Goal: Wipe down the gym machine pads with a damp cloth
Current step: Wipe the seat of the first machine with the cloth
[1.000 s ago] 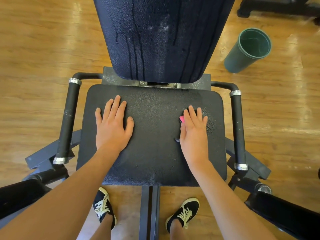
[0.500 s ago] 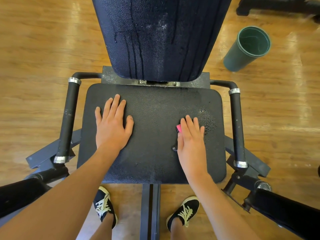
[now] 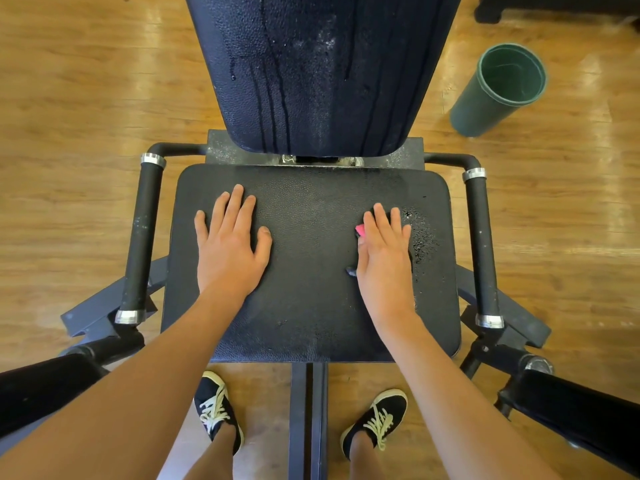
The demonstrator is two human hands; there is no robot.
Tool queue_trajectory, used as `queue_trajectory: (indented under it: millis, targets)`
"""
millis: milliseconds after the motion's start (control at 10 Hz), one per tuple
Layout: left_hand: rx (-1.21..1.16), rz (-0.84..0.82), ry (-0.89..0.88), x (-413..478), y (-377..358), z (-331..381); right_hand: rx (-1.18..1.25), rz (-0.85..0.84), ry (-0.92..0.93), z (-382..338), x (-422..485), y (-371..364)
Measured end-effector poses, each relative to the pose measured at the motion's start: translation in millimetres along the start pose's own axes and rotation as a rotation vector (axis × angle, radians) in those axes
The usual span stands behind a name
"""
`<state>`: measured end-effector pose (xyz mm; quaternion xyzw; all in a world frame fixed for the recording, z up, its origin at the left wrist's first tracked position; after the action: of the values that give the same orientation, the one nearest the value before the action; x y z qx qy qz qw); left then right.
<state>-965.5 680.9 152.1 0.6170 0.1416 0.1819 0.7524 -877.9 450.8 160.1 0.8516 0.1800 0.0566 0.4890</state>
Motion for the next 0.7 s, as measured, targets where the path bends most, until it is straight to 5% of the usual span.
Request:
queue_trajectory:
  millis: [400,700]
  targets:
    - [-0.009,-0.003,-0.005,-1,0,2,0.017,-0.005,-0.009,5,-66,-4]
    - [-0.002,-0.002,-0.004,-1,-1,0,0.019,-0.014,-0.023,1,-30,-3]
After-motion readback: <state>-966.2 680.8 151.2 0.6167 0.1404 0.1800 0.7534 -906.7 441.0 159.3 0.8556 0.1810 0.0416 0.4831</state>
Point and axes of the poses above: each hand's wrist, its own x-axis towards the middle knuckle, its own y-axis out of the back of the hand, z = x × y, the point moved 7 cm from there along x, towards the middle knuckle, and after that the axes turned 7 degrees about x, right-handed, at the moved point
